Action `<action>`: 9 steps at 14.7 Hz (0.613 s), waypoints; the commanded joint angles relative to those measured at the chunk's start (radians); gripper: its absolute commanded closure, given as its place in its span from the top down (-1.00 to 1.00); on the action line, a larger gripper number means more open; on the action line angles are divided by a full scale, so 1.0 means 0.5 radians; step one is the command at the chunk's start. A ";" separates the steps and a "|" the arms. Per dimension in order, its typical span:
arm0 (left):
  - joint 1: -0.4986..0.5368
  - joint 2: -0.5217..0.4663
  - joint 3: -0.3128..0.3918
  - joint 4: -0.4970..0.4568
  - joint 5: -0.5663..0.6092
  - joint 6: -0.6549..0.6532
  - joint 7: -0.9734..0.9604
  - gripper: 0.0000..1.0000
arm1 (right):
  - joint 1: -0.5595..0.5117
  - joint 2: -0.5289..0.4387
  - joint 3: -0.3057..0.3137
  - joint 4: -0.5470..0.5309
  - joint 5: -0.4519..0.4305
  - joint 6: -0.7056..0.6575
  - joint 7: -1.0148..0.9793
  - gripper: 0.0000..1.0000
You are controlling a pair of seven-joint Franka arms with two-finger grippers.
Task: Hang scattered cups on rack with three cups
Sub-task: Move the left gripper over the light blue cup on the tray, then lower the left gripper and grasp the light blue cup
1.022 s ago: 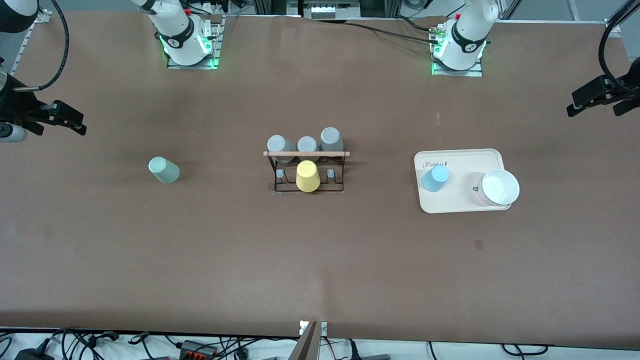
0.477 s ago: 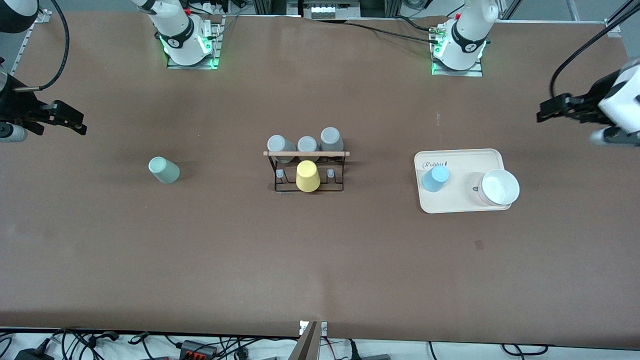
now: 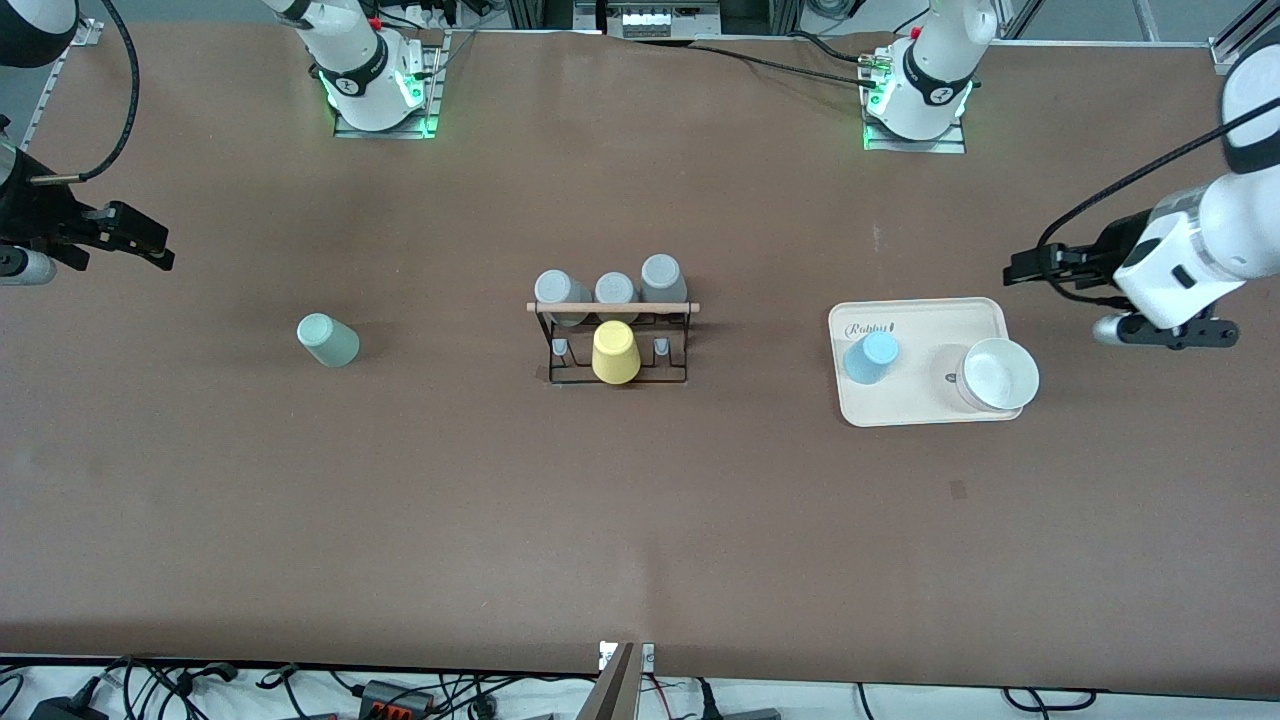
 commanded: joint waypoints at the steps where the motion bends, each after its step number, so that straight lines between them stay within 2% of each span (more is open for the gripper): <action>1: 0.002 -0.049 -0.084 -0.271 -0.035 0.265 -0.081 1.00 | 0.008 -0.016 -0.012 -0.019 -0.004 -0.009 0.001 1.00; 4: 0.002 -0.045 -0.173 -0.446 -0.035 0.498 -0.170 1.00 | 0.008 -0.016 -0.012 -0.019 0.005 -0.067 0.004 1.00; 9: -0.001 0.016 -0.311 -0.826 -0.016 1.084 -0.277 1.00 | 0.008 -0.004 -0.012 -0.016 0.005 -0.024 0.001 1.00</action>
